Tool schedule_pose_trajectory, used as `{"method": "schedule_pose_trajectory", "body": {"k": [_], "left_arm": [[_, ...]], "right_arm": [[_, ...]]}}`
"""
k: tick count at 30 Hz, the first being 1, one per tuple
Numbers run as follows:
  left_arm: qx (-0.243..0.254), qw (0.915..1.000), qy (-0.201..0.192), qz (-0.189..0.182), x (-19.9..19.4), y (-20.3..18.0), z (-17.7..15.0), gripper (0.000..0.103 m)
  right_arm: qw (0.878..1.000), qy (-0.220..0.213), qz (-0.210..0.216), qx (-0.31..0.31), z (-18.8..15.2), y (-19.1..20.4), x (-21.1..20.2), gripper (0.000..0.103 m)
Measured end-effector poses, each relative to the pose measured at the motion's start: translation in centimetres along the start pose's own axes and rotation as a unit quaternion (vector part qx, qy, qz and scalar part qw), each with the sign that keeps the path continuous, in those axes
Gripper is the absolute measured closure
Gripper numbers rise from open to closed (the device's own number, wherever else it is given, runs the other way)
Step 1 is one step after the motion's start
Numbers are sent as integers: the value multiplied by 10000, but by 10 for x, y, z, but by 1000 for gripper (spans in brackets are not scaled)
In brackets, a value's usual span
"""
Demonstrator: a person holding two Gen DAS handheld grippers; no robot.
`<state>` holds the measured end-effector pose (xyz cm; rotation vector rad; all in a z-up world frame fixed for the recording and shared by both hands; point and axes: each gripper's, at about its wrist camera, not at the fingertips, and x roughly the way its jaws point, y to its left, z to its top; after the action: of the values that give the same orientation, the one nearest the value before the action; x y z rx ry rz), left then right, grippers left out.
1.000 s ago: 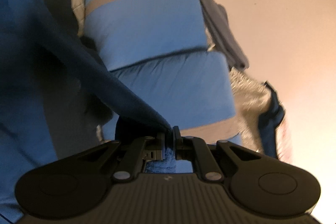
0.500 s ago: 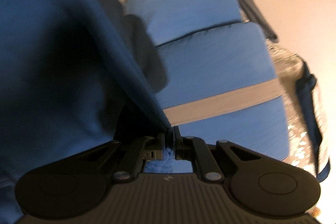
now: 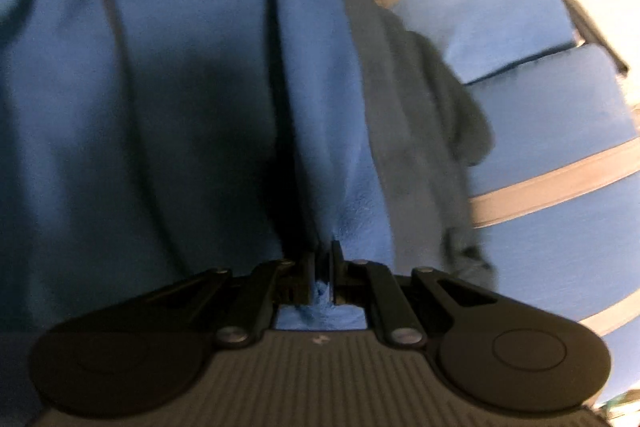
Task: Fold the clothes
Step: 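Open the right gripper and release the sleeve onto the hoodie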
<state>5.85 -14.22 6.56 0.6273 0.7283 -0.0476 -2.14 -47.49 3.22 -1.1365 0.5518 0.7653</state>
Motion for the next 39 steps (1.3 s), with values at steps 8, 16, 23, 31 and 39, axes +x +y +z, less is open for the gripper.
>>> {"method": "schedule_pose_trajectory", "body": {"k": [8, 16, 23, 31, 39], "left_arm": [[-13, 9998, 167, 93, 4, -2, 0, 85], [-159, 9997, 159, 10, 4, 1, -3, 85], [-190, 9997, 165, -18, 5, 2, -2, 85], [-321, 9993, 189, -23, 4, 3, -2, 84], [-320, 9993, 199, -22, 5, 5, -2, 83]], "right_arm": [[9948, 41, 851, 561, 0, 0, 7, 96], [9894, -224, 1201, 784, -16, -29, -20, 28], [9900, -141, 704, 1212, -59, -85, -36, 31], [9867, -301, 238, 1582, -83, -99, 8, 42], [9717, -1003, 774, 1992, -87, -102, 34, 44]]}}
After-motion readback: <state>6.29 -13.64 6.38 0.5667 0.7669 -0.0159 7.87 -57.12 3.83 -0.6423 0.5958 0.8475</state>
